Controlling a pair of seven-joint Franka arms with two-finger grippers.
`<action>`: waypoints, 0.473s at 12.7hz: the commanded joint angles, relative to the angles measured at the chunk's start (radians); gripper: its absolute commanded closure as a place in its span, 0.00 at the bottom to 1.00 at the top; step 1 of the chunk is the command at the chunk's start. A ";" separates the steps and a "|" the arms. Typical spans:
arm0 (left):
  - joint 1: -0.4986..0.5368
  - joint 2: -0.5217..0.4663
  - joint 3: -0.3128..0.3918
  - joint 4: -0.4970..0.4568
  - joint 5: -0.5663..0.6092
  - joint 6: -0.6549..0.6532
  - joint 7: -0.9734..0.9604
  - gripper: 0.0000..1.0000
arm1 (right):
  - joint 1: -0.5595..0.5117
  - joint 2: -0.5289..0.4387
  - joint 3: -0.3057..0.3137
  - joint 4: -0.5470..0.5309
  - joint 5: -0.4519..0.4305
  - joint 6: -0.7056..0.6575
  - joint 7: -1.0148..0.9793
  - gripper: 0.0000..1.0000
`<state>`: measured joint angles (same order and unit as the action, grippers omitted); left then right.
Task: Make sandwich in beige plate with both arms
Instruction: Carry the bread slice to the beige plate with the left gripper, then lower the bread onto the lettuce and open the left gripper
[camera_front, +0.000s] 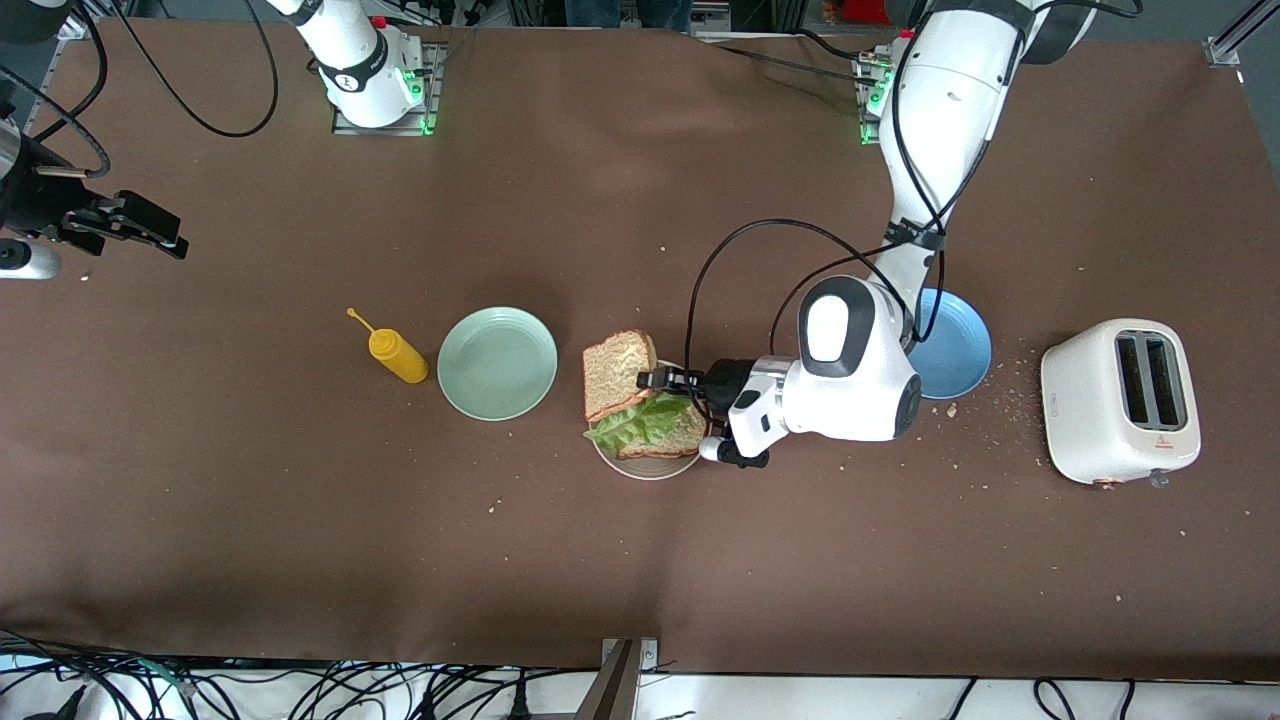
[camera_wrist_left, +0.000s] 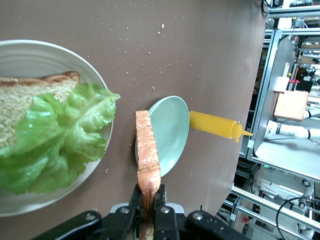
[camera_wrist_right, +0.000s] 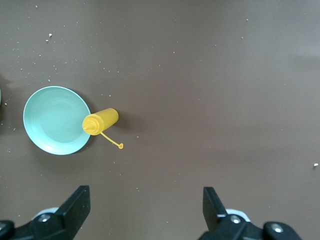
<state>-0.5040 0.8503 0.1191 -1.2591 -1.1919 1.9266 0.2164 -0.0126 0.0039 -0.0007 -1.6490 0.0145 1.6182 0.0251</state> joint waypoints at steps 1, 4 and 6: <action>0.010 0.027 0.002 0.015 -0.035 0.000 0.079 1.00 | -0.004 -0.002 0.002 0.008 0.019 -0.009 0.006 0.00; 0.021 0.067 0.004 0.012 -0.035 0.002 0.144 1.00 | -0.004 -0.002 0.004 0.009 0.019 -0.008 0.009 0.00; 0.027 0.089 0.004 0.009 -0.038 0.035 0.196 1.00 | -0.004 -0.001 0.005 0.009 0.015 -0.006 0.009 0.00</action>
<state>-0.4865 0.9152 0.1225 -1.2599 -1.1932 1.9379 0.3465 -0.0125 0.0042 -0.0002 -1.6489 0.0156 1.6185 0.0259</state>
